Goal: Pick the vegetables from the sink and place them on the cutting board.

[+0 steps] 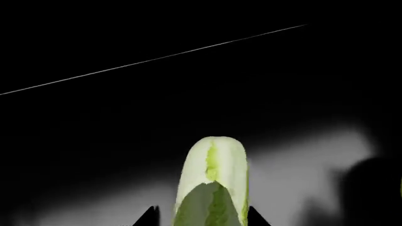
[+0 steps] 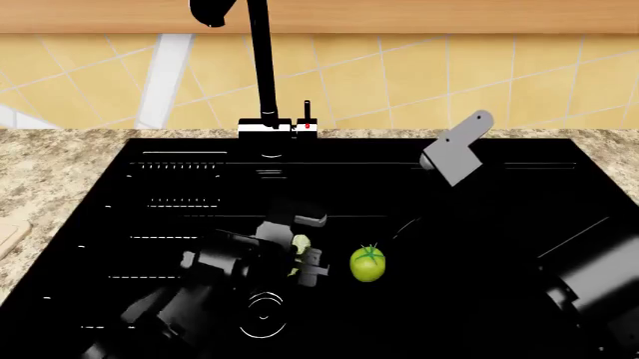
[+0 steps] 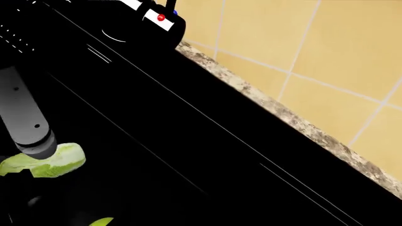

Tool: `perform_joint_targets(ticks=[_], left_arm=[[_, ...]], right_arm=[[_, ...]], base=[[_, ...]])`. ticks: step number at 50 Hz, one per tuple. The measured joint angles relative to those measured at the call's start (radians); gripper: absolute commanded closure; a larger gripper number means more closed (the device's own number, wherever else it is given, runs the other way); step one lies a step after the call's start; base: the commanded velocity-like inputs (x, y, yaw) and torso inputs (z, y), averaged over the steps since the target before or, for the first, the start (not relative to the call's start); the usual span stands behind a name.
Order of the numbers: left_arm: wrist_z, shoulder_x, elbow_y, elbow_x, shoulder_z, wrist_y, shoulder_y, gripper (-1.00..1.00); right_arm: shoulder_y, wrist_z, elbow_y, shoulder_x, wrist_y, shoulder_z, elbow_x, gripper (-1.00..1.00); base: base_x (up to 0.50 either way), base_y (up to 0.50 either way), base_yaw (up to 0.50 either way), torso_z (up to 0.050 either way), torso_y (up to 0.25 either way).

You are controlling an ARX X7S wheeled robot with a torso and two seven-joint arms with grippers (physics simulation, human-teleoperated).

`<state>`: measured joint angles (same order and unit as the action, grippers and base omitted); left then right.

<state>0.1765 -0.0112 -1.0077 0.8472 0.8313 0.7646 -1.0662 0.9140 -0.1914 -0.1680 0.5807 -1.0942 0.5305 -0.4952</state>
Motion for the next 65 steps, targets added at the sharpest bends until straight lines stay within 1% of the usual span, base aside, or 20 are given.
perform_joint_targets(ticks=[7,12,18,26,31,37,47,57,65], left_arm=[[0.007,-0.003,-0.057,0.162,0.159,-0.101,-0.026,1.0],[0.068,-0.075,0.079,0.277,0.195,-0.148,-0.033,1.0],[0.174,-0.2,0.33,0.391,0.175,-0.173,-0.063,1.0],[0.32,-0.367,0.656,0.503,0.104,-0.195,-0.102,1.0],[0.377,-0.446,0.804,0.54,0.062,-0.215,-0.114,1.0],[0.407,-0.513,0.926,0.551,0.03,-0.243,-0.115,1.0],[0.416,-0.565,1.02,0.551,0.009,-0.272,-0.104,1.0],[0.415,-0.58,1.052,0.556,0.003,-0.286,-0.089,1.0],[0.41,-0.582,1.061,0.561,0.002,-0.293,-0.079,1.0]], right_arm=[[-0.003,0.002,0.008,-0.004,0.005,0.002,0.001,-1.0],[-0.001,0.011,0.0,-0.007,-0.004,-0.007,-0.004,-1.0],[0.018,0.07,-0.011,-0.042,-0.072,-0.064,-0.025,-1.0],[0.054,0.144,-0.045,-0.085,-0.188,-0.117,-0.051,-1.0],[0.075,0.165,-0.061,-0.107,-0.247,-0.106,-0.065,-1.0],[0.11,0.16,-0.019,-0.146,-0.286,-0.04,-0.07,-1.0],[0.174,0.097,0.121,-0.215,-0.309,0.112,-0.07,-1.0],[0.212,0.024,0.3,-0.28,-0.267,0.24,-0.052,-1.0],[0.229,-0.017,0.422,-0.323,-0.221,0.313,-0.031,-1.0]], base=[[0.0,0.0,0.0,0.0,0.0],[0.0,0.0,0.0,0.0,0.0],[0.0,0.0,0.0,0.0,0.0],[0.0,0.0,0.0,0.0,0.0],[0.0,0.0,0.0,0.0,0.0],[0.0,0.0,0.0,0.0,0.0],[0.0,0.0,0.0,0.0,0.0],[0.0,0.0,0.0,0.0,0.0],[0.0,0.0,0.0,0.0,0.0]])
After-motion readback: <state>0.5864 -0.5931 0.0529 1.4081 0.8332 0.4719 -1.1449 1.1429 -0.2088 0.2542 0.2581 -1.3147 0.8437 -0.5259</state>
